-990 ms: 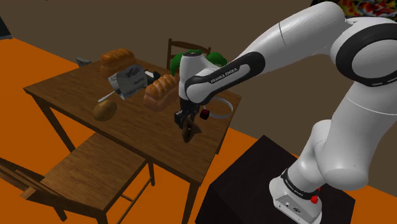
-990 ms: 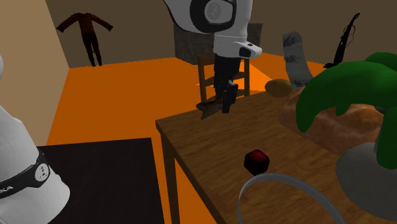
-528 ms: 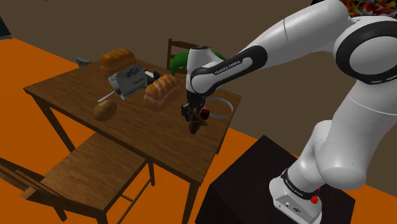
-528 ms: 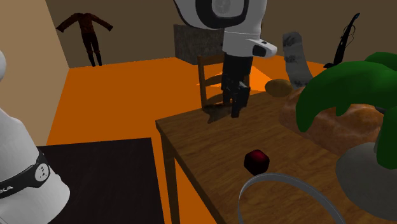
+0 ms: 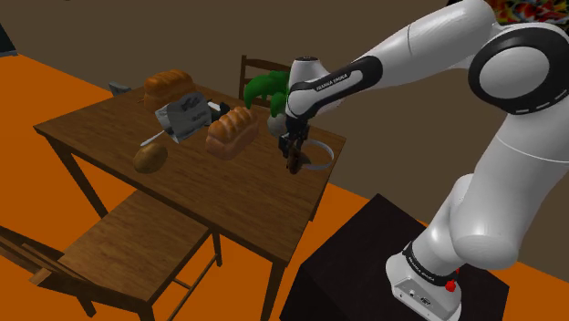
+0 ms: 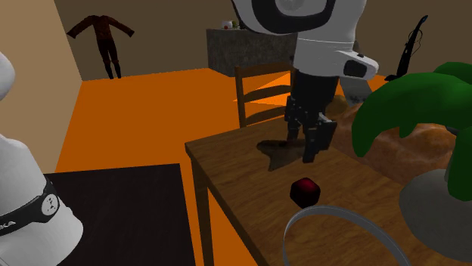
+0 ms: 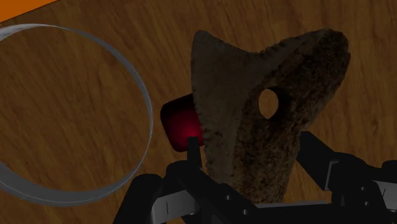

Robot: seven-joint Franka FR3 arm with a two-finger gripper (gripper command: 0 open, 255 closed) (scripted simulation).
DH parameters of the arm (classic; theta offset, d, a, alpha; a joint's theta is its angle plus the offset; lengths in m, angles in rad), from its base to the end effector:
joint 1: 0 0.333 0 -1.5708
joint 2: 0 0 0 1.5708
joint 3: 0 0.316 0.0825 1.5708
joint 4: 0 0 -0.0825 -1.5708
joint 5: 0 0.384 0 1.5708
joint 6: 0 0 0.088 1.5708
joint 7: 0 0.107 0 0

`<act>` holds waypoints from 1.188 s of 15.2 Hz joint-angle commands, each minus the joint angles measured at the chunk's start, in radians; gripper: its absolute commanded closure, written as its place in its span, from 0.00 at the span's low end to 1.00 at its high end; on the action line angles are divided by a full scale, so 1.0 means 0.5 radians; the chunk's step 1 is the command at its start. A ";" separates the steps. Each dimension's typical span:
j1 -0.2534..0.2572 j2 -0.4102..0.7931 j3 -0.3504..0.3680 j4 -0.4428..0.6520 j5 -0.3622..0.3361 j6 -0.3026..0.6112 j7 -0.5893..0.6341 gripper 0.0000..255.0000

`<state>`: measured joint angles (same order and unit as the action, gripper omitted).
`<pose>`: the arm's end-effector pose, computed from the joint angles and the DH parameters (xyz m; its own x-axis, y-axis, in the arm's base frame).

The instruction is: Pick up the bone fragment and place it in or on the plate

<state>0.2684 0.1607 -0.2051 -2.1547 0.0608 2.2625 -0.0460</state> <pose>0.5513 0.0376 0.3225 0.9963 0.0713 -0.0485 0.0707 -0.9974 -0.0145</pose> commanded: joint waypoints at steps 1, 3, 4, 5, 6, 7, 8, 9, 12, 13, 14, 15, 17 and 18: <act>-0.059 0.043 -0.037 0.056 0.012 -0.017 -0.104 1.00; -0.117 0.081 -0.073 0.109 0.025 -0.036 -0.203 1.00; -0.147 0.103 -0.089 0.140 0.032 -0.047 -0.252 1.00; -0.177 0.126 -0.105 0.172 0.040 -0.058 -0.301 1.00; -0.206 0.151 -0.120 0.207 0.049 -0.070 -0.350 1.00; -0.175 0.047 -0.103 0.183 0.041 -0.079 -0.289 0.00; -0.174 0.047 -0.103 0.183 0.041 -0.079 -0.289 0.00; -0.126 -0.126 -0.124 -0.082 -0.023 0.183 -0.034 0.00; -0.094 -0.515 -0.073 -0.743 -0.608 0.912 1.121 0.00; -0.215 -0.585 0.056 -0.894 -1.019 1.094 1.719 0.00; -0.424 -0.623 0.269 -0.986 -1.555 1.210 2.447 0.00; -0.512 -0.631 0.364 -1.003 -1.761 1.229 2.727 0.00; -0.542 -0.555 0.367 -0.970 -1.860 1.271 2.809 0.00; -0.555 -0.516 0.368 -0.952 -1.912 1.290 2.852 0.00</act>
<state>0.0057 -0.1156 -0.0285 -2.6373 -0.8449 2.8906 1.3245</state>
